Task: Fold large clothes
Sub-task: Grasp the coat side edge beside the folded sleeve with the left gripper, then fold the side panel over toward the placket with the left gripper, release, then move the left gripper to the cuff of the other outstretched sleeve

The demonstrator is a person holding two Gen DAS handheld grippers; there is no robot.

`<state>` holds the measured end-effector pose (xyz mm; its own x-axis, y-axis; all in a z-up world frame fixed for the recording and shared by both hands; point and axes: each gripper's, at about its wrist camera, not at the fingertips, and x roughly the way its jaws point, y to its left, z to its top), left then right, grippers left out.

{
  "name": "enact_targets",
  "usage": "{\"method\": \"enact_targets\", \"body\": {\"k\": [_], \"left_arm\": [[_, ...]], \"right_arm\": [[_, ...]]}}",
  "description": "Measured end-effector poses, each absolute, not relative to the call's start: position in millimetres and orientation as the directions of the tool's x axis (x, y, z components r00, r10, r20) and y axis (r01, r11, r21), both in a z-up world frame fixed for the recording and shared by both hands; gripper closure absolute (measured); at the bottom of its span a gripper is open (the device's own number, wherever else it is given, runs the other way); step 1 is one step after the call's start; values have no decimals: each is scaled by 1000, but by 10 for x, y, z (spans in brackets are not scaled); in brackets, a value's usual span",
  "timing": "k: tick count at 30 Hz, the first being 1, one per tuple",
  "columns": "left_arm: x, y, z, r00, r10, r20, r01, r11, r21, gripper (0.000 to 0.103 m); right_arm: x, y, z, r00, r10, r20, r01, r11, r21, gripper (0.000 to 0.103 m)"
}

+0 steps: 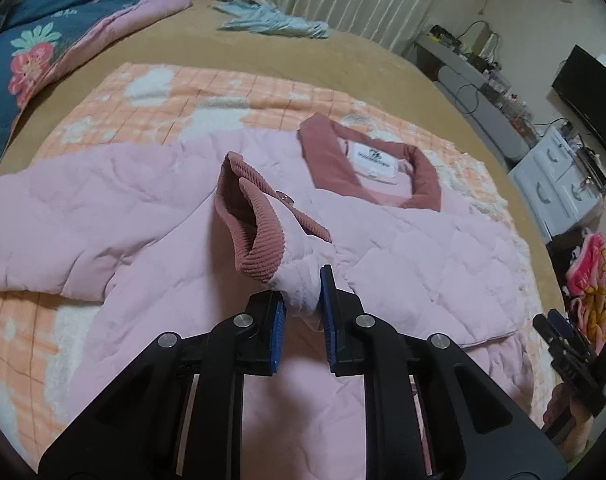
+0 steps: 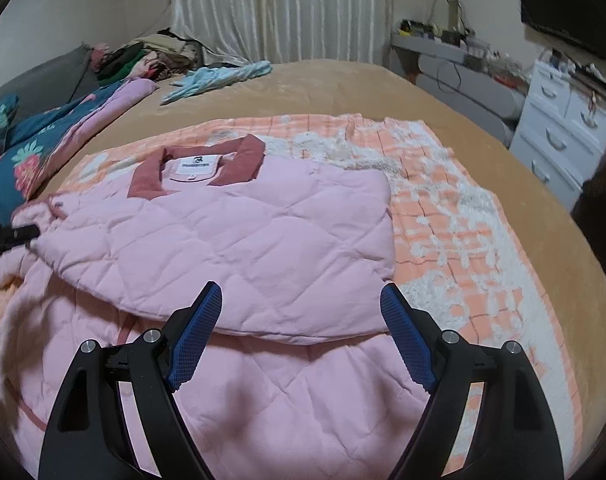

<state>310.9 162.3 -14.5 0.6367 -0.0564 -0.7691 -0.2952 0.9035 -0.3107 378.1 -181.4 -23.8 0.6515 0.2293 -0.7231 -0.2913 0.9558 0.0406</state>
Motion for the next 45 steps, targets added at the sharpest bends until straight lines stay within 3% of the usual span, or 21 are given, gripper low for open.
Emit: {"method": "enact_targets", "body": {"k": [12, 26, 34, 37, 39, 41, 44, 45], "left_arm": [[3101, 1622, -446, 594, -38, -804, -283, 925, -253, 94], [3150, 1633, -725, 552, -44, -832, -298, 922, -246, 93], [3127, 1600, -720, 544, -34, -838, -301, 925, -233, 86], [3071, 1585, -650, 538, -16, -843, -302, 930, -211, 67], [3024, 1572, -583, 542, -11, -841, -296, 933, -203, 43], [2961, 1564, -503, 550, -4, -835, -294, 935, -199, 34], [2840, 1563, -382, 563, 15, -827, -301, 935, -188, 10], [2819, 1569, -349, 566, 19, -824, -302, 935, -186, 9]], "right_arm": [[3944, -1604, -306, 609, 233, -758, -308, 950, 45, 22], [4240, -1373, -904, 478, 193, -857, -288, 956, 55, 21], [4222, -1377, -919, 491, 193, -849, -262, 963, 68, 20], [4104, -1403, -756, 518, 234, -823, -269, 958, 104, 16], [3989, -1430, -620, 553, 245, -797, -266, 958, 109, 8], [3895, -1458, -514, 573, 257, -778, -263, 957, 122, 6], [3760, -1458, -365, 597, 254, -761, -266, 957, 111, 5], [3719, -1454, -328, 603, 255, -755, -271, 957, 107, 5]]}}
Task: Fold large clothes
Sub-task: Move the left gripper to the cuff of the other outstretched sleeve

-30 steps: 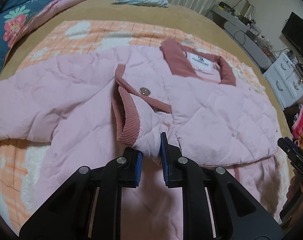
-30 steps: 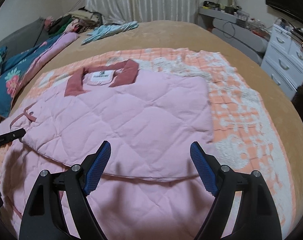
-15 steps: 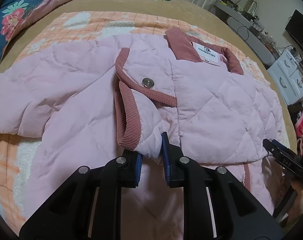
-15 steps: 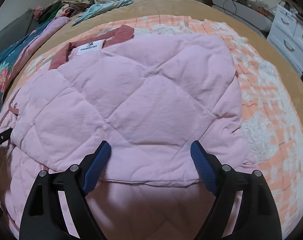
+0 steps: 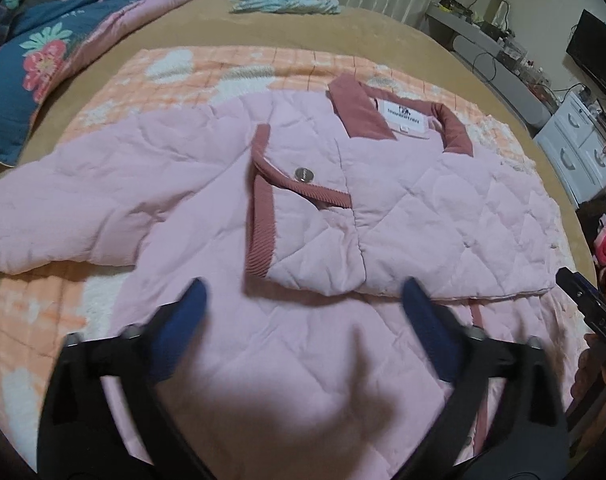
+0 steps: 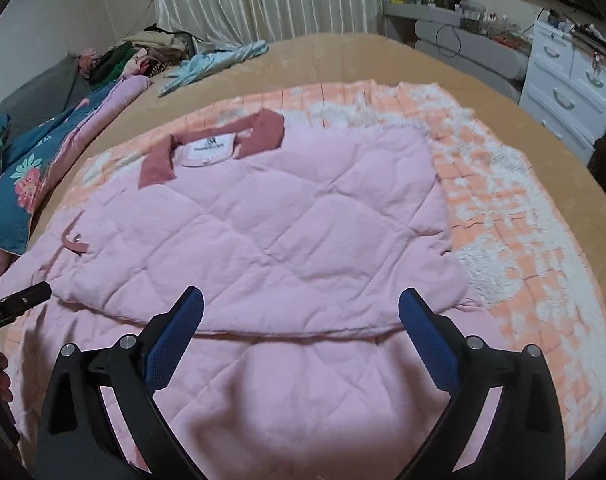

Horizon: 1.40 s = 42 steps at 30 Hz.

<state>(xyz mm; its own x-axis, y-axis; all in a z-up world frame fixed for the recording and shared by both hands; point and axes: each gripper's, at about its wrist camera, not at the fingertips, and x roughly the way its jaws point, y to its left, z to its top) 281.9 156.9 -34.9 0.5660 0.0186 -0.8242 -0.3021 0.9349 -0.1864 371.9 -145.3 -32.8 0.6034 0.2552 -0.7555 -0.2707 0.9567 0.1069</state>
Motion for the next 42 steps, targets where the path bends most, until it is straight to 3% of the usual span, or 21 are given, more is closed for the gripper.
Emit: {"method": "enact_targets", "body": {"k": [24, 42], "left_arm": [[1909, 1948, 92, 642, 80, -763, -355, 912, -204, 9], [1518, 2386, 79, 658, 178, -732, -442, 878, -183, 9]], "right_arm": [[2885, -1000, 376, 685, 316, -656, -348, 934, 87, 4], [2668, -522, 462, 664, 368, -651, -397, 911, 110, 4]]}}
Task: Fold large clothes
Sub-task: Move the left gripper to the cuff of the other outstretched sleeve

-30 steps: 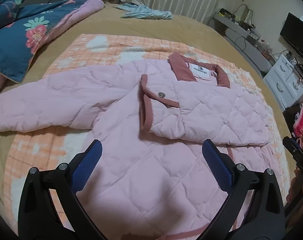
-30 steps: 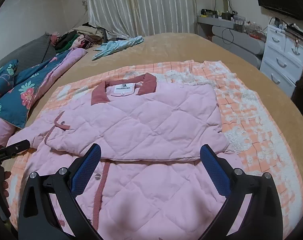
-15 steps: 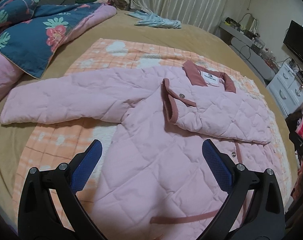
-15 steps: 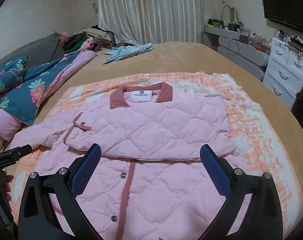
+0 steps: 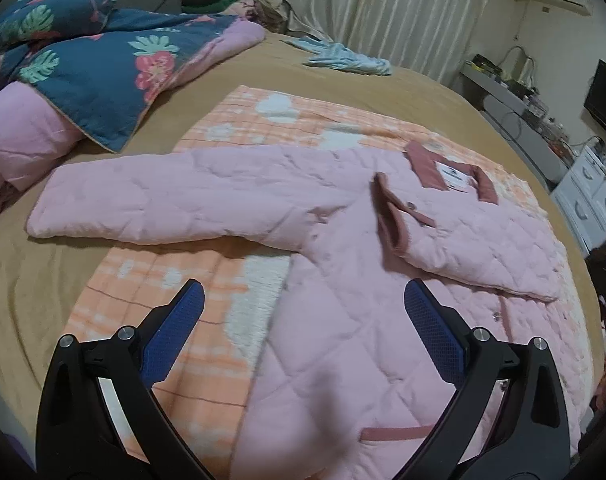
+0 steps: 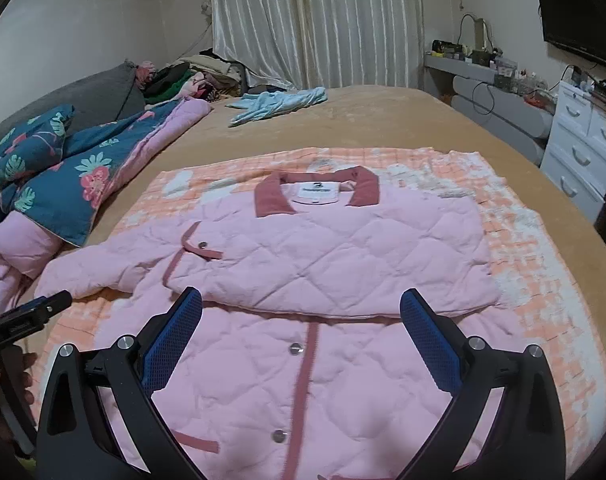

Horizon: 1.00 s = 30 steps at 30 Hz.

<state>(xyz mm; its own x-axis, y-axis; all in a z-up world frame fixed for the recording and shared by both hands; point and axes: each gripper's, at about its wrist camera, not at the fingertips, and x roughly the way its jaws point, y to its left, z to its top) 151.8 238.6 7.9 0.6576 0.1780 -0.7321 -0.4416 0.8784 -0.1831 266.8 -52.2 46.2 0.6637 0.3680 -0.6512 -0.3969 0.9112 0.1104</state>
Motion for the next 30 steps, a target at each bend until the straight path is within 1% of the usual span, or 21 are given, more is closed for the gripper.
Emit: {"method": "enact_targets", "body": {"k": [11, 18, 24, 30], "left_arm": [[1472, 2818, -89, 637, 226, -737, -521, 831, -195, 9], [1463, 3093, -142, 638, 203, -743, -544, 802, -248, 9], [1415, 3379, -169, 622, 234, -747, -595, 762, -256, 9], [1377, 3668, -162, 587, 301, -752, -656, 721, -224, 9]], "right_arm": [[2632, -41, 400, 641, 389, -661, -452, 888, 85, 4], [2618, 367, 404, 613, 424, -667, -508, 858, 78, 4], [2571, 787, 421, 591, 455, -666, -567, 821, 58, 4], [2522, 1214, 433, 569, 484, -665, -624, 781, 34, 4]]}}
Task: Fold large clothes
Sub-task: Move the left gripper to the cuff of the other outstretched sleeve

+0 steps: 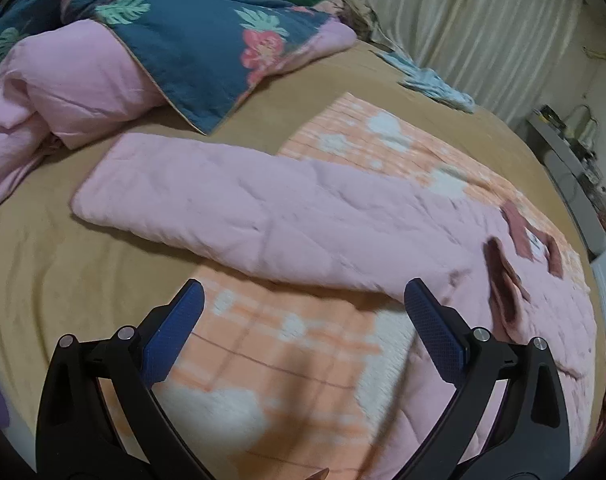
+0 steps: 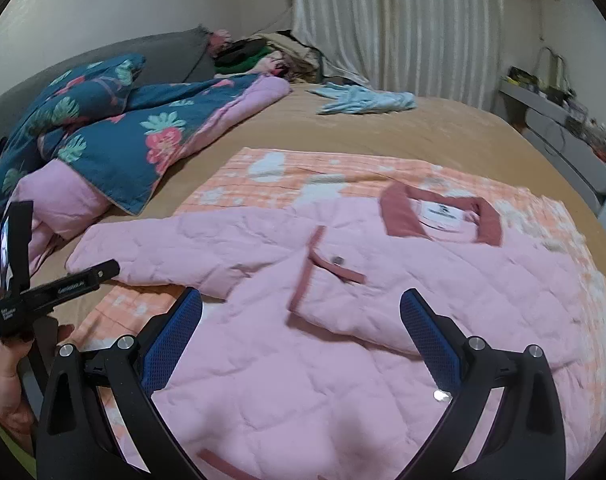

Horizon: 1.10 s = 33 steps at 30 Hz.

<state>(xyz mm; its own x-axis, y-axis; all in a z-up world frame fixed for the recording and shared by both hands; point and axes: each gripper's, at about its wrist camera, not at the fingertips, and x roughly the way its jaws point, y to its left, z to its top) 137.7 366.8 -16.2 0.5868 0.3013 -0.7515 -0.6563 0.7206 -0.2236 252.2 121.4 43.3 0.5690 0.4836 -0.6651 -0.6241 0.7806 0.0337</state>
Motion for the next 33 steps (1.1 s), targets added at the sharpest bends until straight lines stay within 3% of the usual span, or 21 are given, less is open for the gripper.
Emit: {"method": "enact_targets", "body": {"k": [21, 33], "left_arm": [[1167, 4479, -514, 497, 379, -781, -817, 508, -274, 9], [1080, 4858, -782, 483, 374, -792, -855, 397, -334, 9]], "right_arm": [[2442, 2302, 155, 475, 519, -711, -747, 664, -14, 4], [2525, 2427, -154, 445, 491, -749, -740, 673, 1, 4]]}}
